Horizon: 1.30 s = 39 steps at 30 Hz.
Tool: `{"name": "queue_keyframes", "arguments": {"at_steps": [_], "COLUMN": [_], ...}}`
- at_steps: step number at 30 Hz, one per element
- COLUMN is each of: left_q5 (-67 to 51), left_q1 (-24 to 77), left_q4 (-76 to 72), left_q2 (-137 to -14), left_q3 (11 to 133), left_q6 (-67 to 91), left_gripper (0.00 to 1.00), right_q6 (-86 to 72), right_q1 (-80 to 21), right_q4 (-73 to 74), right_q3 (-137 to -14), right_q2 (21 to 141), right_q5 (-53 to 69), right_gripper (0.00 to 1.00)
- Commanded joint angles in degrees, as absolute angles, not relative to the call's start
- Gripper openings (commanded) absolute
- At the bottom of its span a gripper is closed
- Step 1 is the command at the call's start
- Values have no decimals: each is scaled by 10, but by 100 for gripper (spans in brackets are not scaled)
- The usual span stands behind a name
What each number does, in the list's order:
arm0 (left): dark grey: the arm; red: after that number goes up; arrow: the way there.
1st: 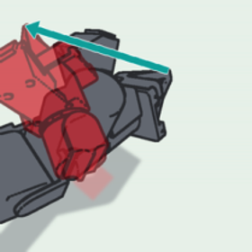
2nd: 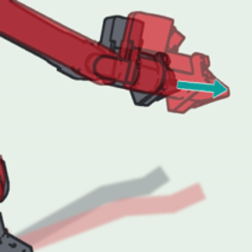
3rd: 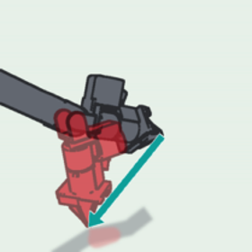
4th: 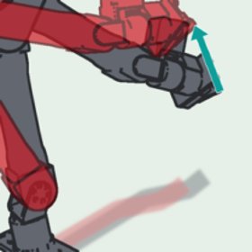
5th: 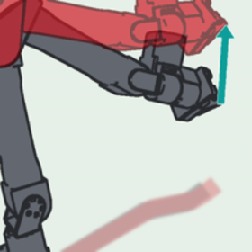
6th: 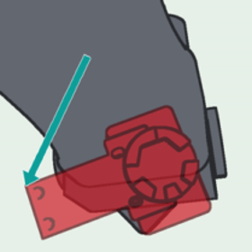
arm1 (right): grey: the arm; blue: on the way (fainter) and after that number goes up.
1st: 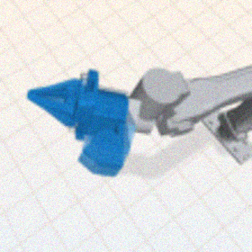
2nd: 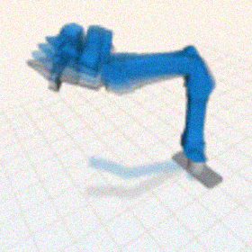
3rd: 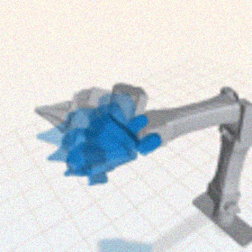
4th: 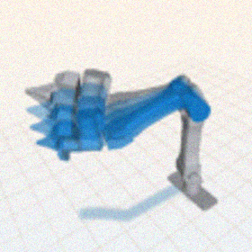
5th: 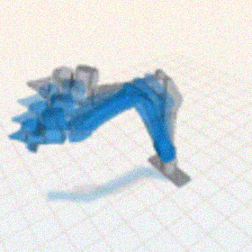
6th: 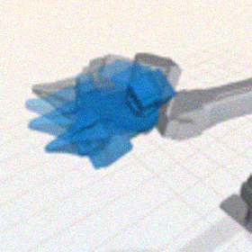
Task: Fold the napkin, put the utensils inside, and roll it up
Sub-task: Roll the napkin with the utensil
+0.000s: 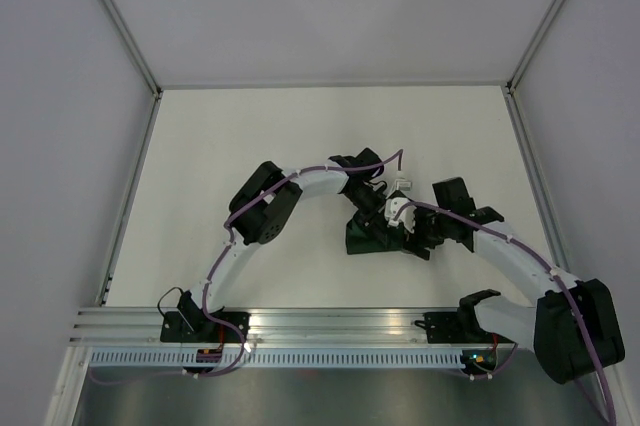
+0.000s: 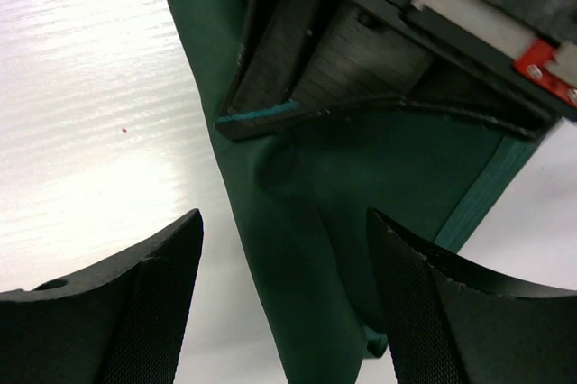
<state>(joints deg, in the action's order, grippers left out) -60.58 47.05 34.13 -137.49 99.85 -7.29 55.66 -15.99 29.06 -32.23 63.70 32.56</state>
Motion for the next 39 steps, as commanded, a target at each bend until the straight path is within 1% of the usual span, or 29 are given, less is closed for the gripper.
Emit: {"name": "queue_keyframes", "arguments": {"at_steps": [1, 7, 10, 11, 12, 13, 14, 16, 17, 20, 22, 23, 26, 29, 31, 35, 37, 39], "left_q5": [-548, -551, -548, -542, -539, -532, -531, -524, -519, -521, -525, -526, -531, -529, -522, -510, -503, -492], "left_q1": [468, 465, 464, 465, 464, 464, 464, 464, 465, 465, 464, 464, 464, 463, 463, 461, 459, 457], "left_q4": [398, 410, 415, 415, 415, 414, 414, 412, 411, 409, 403, 402, 400, 394, 389, 379, 373, 369], "left_q2": [-1420, -1425, -1422, -1419, -1415, -1412, -1411, -1404, -1403, -1393, -1388, -1382, -1369, -1354, -1345, -1323, -1311, -1299], "left_q3": [996, 1000, 999, 998, 998, 997, 997, 995, 995, 993, 992, 991, 989, 983, 977, 959, 954, 947], "left_q6": [-68, -69, -69, -72, -72, -74, -76, -76, -77, -77, -74, -72, -68, -61, -55, -55, -56, -55], "left_gripper": [8, 7, 7, 8, 15, 16, 16, 18, 18, 17, 16, 16, 15, 16, 19, 29, 31, 35], "right_q6": [545, 518, 516, 515, 515, 514, 514, 514, 514, 511, 508, 507, 503, 497, 497, 499, 501, 502], "right_q1": [-201, -292, -308, -311, -313, -313, -313, -312, -313, -312, -313, -313, -312, -313, -312, -313, -312, -312], "right_q4": [233, 187, 174, 172, 171, 171, 171, 171, 172, 176, 185, 187, 193, 202, 209, 219, 223, 229], "right_q3": [-311, -287, -279, -278, -277, -275, -274, -275, -275, -279, -285, -288, -295, -302, -308, -318, -320, -324], "right_q2": [639, 663, 680, 684, 689, 691, 692, 693, 694, 700, 710, 714, 722, 729, 737, 757, 762, 769], "right_q5": [280, 226, 206, 203, 200, 197, 194, 191, 190, 194, 199, 204, 214, 223, 231, 239, 241, 245], "right_gripper": [78, 75, 70, 66, 63, 61, 56, 51, 42, 30, 27, 23, 19, 18, 17, 15, 14, 14]}}
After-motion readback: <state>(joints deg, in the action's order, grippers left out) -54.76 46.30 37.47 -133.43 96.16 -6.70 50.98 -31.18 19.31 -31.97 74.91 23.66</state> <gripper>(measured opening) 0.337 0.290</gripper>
